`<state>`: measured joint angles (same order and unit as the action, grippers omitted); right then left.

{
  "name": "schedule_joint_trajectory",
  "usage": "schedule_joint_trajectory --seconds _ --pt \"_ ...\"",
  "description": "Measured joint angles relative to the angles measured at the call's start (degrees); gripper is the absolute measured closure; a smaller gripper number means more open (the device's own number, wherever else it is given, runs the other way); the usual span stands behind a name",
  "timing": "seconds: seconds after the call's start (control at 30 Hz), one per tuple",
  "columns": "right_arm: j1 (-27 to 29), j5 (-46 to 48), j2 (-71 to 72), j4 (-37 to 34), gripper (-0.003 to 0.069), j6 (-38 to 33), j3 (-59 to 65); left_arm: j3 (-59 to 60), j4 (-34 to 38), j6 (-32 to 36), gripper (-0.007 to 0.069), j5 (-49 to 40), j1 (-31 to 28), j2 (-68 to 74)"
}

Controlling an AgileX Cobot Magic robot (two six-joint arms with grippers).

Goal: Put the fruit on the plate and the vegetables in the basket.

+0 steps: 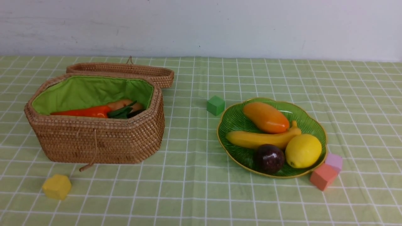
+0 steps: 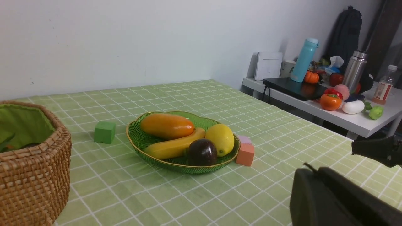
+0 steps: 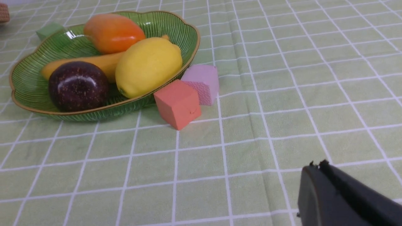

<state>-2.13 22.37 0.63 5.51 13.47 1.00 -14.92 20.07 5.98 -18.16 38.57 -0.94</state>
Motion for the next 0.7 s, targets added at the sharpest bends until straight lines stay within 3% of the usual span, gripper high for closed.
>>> schedule_joint_trajectory --seconds 0.7 --pt "0.00 0.00 0.00 -0.08 0.0667 0.07 0.00 0.00 0.00 0.00 0.0613 0.00 0.00 0.00"
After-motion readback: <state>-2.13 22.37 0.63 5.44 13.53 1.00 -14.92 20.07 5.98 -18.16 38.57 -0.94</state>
